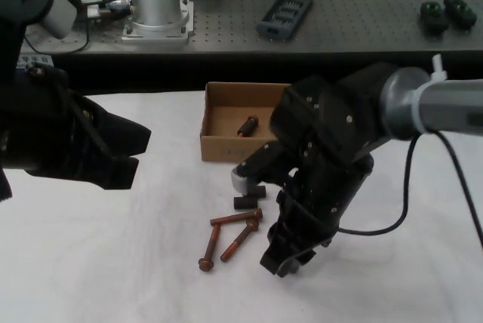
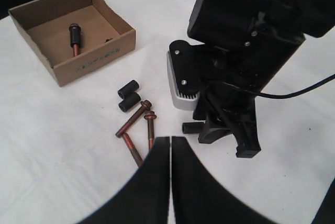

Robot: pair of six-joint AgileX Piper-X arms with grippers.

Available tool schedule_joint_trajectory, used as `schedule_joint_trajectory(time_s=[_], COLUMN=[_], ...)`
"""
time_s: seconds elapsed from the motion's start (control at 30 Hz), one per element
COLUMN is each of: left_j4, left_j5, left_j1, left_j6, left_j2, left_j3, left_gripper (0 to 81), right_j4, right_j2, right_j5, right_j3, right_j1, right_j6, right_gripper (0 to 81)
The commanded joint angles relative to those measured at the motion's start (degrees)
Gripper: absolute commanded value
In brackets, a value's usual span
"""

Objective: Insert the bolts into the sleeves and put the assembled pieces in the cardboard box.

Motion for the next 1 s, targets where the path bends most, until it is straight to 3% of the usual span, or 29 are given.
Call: schedule_joint_trajectory(time_s=[0.0,0.97], left_j4=[-0.43,-2.75], left_j5=[0.16,0.04], left_j1=[0.1,0.1], left_j6=[0.36,0.36], left_j2=[-0.38,-0.38], left_j3=[-0.21,3.78], left_gripper=[0.7,0.7], right_j4=[-0.43,-5.0], right_j2=[0.79,2.0], right_j5=[0.21,2.08], right_j3=[-0.67,-0.67], right_j1=[0.07,-0.27], right_j6=[-1.6,-3.86], right_gripper=[32.2,32.2])
